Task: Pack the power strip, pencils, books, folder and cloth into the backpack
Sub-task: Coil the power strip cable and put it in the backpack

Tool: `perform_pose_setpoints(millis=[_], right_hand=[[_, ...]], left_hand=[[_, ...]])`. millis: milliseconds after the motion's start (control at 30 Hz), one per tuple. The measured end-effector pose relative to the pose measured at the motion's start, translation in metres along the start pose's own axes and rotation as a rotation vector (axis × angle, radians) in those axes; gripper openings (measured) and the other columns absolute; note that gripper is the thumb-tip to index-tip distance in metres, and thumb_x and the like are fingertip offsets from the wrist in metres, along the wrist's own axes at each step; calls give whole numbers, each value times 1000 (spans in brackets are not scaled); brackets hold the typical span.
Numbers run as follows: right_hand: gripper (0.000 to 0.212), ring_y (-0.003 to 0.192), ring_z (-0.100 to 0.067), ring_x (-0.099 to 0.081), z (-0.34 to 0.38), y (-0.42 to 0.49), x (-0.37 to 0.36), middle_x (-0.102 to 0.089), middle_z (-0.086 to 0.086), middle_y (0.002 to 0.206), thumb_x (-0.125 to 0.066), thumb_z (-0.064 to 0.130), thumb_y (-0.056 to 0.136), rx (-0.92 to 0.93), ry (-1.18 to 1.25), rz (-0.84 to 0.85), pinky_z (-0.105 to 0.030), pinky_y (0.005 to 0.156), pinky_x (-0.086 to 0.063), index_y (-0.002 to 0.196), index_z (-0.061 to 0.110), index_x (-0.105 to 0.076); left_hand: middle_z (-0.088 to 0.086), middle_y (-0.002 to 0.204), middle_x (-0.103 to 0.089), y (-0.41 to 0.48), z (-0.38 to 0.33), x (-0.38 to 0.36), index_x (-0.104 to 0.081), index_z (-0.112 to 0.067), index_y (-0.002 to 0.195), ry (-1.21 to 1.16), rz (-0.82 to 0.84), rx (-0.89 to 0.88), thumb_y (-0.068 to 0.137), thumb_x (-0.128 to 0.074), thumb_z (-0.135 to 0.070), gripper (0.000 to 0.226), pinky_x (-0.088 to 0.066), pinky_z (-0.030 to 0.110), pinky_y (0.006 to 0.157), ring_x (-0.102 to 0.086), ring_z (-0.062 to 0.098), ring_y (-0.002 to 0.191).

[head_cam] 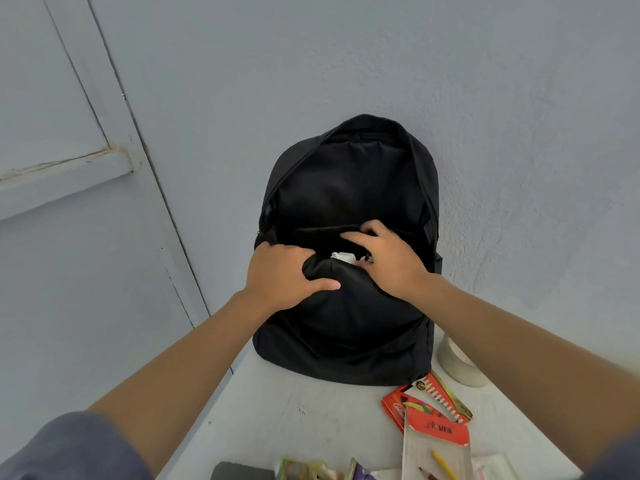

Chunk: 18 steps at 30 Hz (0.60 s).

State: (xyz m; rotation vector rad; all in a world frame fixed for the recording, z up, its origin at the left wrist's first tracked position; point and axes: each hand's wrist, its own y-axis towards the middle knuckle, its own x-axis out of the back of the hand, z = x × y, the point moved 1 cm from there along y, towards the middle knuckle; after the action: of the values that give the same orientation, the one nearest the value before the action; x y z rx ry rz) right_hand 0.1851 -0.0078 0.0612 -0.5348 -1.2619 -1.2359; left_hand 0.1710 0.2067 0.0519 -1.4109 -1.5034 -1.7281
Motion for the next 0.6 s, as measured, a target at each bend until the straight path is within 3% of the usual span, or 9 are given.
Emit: perform_pose_setpoints(millis=[100,200,300,433,533,600], right_hand=[[62,144,-21,-32,1,11,2,-33,-1,160,-51,-3,95,210,32,225,-36,117,-32,146,31,-48],[54,138,-21,-43,-4,22,-2,-47,2,149,-47,-3,96,155,94,411,-35,112,-38,139,27,-57],[41,128,-19,-47,-7,27,-1,-47,5,139,-51,10,100,136,81,455,-39,109,-40,133,33,-57],[46,112,-15,-48,-9,37,3,-43,6,136,-58,22,98,98,-19,476,-27,99,-39,142,29,-47],[43,117,-19,-49,-13,38,4,-43,5,135,-64,23,95,94,-35,514,-32,99,-43,135,26,-48],[36,125,-19,-48,-15,36,3,-41,8,142,-67,20,93,103,43,513,-36,105,-43,124,28,-50]], left_hand=[[-18,68,-54,-1,-1,0,-61,-30,76,-6,2,-46,75,-52,-89,60,-43,31,77,-50,8,66],[-15,69,-58,-4,0,-1,-61,-29,76,0,-5,-48,76,-48,-90,62,-44,31,78,-53,9,66],[-13,70,-62,-10,3,-1,-66,-29,81,14,8,-58,74,-40,-94,71,-46,31,79,-56,8,66],[-13,79,-69,-19,8,1,-74,-34,100,7,32,-100,73,-32,-98,81,-48,31,85,-63,9,77],[-14,80,-69,-23,8,3,-75,-35,107,-23,14,-122,76,-42,-92,73,-44,29,84,-59,9,76],[-17,72,-60,-23,6,3,-76,-34,102,-18,23,-139,76,-41,-92,72,-43,28,80,-52,6,70]])
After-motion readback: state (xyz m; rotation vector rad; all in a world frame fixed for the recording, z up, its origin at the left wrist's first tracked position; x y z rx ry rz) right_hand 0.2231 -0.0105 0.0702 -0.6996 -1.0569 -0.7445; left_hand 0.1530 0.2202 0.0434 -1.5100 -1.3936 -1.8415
